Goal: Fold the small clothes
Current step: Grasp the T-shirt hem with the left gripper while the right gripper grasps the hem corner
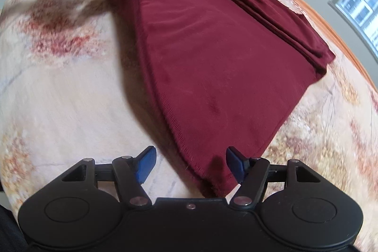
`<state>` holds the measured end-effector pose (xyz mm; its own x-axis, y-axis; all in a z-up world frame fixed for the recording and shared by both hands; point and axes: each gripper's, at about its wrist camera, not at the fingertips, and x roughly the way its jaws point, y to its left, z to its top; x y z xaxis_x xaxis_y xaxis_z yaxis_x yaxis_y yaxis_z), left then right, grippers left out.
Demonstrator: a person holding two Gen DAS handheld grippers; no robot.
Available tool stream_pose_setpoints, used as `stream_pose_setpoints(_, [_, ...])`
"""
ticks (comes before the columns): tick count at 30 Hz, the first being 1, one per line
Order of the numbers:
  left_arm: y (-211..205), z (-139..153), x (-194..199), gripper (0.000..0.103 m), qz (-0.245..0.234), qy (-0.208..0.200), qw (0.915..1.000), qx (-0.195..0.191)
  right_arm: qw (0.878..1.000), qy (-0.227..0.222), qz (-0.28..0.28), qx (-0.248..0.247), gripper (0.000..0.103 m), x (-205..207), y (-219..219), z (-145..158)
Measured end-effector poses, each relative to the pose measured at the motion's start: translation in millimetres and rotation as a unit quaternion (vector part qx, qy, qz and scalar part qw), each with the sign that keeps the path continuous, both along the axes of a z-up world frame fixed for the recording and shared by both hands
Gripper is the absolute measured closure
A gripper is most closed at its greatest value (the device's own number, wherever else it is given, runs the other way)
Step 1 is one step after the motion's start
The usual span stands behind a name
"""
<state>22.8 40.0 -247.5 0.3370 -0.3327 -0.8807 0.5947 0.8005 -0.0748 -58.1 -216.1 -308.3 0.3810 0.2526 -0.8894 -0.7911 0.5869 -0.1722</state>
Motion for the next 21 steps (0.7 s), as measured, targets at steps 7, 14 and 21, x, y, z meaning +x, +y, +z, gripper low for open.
stream_pose_setpoints(7, [12.6,-1.2,11.0,0.098,0.039,0.014,0.9989,-0.020,0.999,-0.036,0.006,-0.004,0.074,0.9,-3.3,11.5])
stream_pose_setpoints(14, [13.2,0.6,7.0,0.098,0.044,0.007,0.9989,-0.018,0.999,-0.022,-0.002,0.023,0.098,14.4,-14.7,35.0])
stream_pose_setpoints(21, [10.0,6.8,-11.5,0.098,0.009,-0.015,0.9998,-0.006,1.000,0.002,0.006,0.027,0.099,21.5,-16.5,62.1])
